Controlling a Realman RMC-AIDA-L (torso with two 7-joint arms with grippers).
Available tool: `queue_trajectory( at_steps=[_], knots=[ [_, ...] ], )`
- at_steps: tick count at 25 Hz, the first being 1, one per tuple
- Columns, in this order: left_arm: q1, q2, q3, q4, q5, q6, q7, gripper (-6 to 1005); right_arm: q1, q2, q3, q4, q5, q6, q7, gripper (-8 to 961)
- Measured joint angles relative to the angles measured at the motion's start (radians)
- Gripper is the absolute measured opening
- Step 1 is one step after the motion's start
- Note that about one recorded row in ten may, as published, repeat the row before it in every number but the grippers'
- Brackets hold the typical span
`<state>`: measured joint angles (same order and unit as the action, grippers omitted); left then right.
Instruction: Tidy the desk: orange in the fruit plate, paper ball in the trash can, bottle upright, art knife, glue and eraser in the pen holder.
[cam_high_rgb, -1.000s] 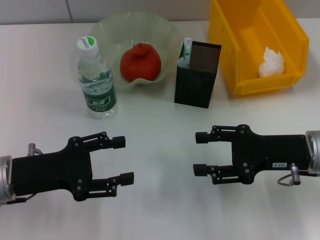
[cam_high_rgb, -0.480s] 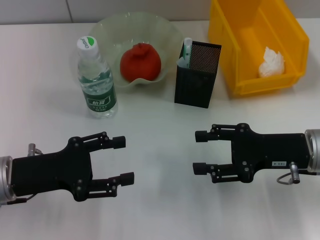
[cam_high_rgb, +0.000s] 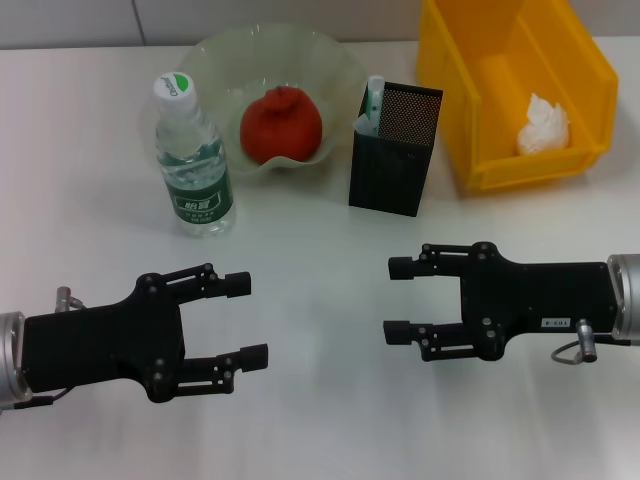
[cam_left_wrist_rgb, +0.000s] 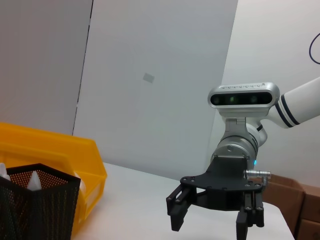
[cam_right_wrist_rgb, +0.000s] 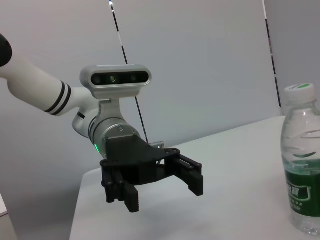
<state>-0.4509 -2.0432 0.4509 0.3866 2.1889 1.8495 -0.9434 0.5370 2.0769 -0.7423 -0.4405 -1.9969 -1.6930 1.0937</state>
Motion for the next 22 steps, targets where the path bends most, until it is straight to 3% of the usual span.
queue_trajectory(
  at_steps=[22],
  knots=[
    [-0.003, 0.003, -0.002, 0.002, -0.002, -0.001, 0.003, 801, 0.012, 0.0, 0.0, 0.0, 0.0, 0.003, 0.013, 752]
  ],
)
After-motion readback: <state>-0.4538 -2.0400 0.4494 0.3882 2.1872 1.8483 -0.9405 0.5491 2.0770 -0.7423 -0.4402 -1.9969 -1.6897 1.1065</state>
